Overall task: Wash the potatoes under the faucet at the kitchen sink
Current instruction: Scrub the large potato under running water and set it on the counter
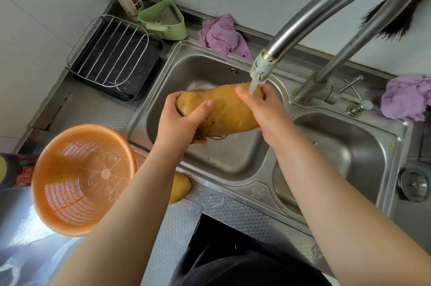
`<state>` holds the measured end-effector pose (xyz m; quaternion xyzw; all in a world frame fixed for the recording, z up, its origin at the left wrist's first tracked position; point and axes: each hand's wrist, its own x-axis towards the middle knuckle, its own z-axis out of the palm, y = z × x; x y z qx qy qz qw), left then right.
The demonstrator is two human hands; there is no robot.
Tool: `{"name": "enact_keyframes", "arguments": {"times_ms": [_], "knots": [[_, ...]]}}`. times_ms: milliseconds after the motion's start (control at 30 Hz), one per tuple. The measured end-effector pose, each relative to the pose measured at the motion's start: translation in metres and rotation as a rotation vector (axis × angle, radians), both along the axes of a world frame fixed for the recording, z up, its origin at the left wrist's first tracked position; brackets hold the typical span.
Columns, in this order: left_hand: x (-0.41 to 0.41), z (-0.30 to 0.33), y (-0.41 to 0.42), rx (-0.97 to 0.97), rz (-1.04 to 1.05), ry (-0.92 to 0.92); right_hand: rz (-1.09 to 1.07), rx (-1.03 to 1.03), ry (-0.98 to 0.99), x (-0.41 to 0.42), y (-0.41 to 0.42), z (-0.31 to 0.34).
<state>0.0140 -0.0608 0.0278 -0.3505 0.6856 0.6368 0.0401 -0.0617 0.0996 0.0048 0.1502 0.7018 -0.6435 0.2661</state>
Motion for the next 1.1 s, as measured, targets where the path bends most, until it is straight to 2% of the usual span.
{"name": "enact_keyframes", "arguments": {"times_ms": [133, 233, 333, 400, 500, 700, 867, 1000, 1100], "knots": [[0.006, -0.001, 0.008, -0.086, -0.042, 0.064, -0.113, 0.05, -0.049, -0.01, -0.006, 0.003], [0.008, 0.0, 0.008, -0.111, -0.053, 0.111, -0.138, -0.01, -0.132, -0.013, -0.003, 0.005], [0.01, 0.0, 0.0, -0.047, -0.015, 0.124, -0.039, -0.166, -0.186, -0.01, 0.007, 0.011], [0.011, 0.0, -0.004, -0.03, -0.016, 0.14, 0.112, -0.248, -0.182, -0.01, 0.016, 0.009], [0.013, 0.003, -0.005, -0.087, -0.066, 0.186, 0.225, -0.241, -0.158, -0.009, 0.02, 0.009], [0.011, 0.001, -0.001, -0.195, -0.127, 0.252, 0.129, -0.026, -0.121, -0.007, 0.004, 0.015], [0.01, -0.004, 0.004, -0.262, -0.196, 0.319, -0.098, 0.021, -0.092, -0.008, -0.003, 0.012], [0.012, -0.006, 0.006, -0.203, -0.163, 0.275, -0.215, 0.008, -0.063, -0.004, -0.003, 0.01], [0.012, -0.006, 0.009, -0.005, -0.014, 0.184, -0.207, 0.022, 0.02, 0.001, 0.0, 0.006]]}}
